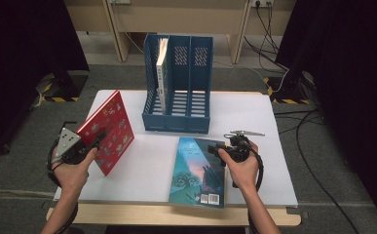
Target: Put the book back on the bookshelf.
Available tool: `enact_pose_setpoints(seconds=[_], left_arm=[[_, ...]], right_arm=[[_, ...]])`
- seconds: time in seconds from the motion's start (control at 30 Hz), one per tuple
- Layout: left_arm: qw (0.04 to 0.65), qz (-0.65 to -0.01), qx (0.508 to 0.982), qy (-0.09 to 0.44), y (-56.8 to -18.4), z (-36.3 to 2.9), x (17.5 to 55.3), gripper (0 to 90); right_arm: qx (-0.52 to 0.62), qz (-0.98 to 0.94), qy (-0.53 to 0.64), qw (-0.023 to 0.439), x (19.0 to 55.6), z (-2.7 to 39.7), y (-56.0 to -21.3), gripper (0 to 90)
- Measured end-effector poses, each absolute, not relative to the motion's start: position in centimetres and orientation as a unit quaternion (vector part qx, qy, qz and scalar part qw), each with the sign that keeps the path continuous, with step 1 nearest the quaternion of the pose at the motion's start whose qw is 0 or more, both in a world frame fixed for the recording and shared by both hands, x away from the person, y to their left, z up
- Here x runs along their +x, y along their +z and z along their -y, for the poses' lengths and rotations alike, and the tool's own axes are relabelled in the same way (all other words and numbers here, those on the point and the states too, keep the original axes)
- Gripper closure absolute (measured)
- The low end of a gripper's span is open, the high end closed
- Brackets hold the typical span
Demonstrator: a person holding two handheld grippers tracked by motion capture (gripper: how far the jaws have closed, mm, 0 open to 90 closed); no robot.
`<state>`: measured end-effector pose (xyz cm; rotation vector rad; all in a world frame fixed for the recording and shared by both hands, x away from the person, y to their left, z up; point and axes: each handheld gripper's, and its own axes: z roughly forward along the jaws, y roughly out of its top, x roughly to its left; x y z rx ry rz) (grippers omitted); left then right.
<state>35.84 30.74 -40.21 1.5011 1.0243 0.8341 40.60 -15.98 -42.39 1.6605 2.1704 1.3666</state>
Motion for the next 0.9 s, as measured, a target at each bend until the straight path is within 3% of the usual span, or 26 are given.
enact_pose_setpoints(seconds=[0.9], left_arm=[[0.582, -0.417, 0.620, 0.322, -35.2, -27.8, 35.2, 79.3]], right_arm=[[0.549, -0.708, 0.438, 0.073, 39.7, 16.3, -43.6, 57.2]])
